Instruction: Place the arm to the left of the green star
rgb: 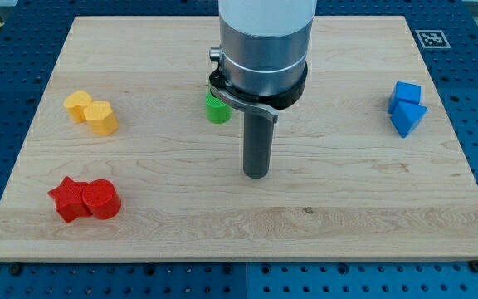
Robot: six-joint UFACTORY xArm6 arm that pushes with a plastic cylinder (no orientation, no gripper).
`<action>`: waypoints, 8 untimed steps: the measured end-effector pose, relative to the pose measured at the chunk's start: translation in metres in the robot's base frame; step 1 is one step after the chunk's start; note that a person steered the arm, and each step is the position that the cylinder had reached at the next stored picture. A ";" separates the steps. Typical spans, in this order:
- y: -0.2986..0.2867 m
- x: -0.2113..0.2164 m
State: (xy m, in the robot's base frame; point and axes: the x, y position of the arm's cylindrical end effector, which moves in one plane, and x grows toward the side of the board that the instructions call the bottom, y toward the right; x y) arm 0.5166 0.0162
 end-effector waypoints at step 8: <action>-0.051 -0.035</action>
State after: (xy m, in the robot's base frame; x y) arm 0.4815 -0.0343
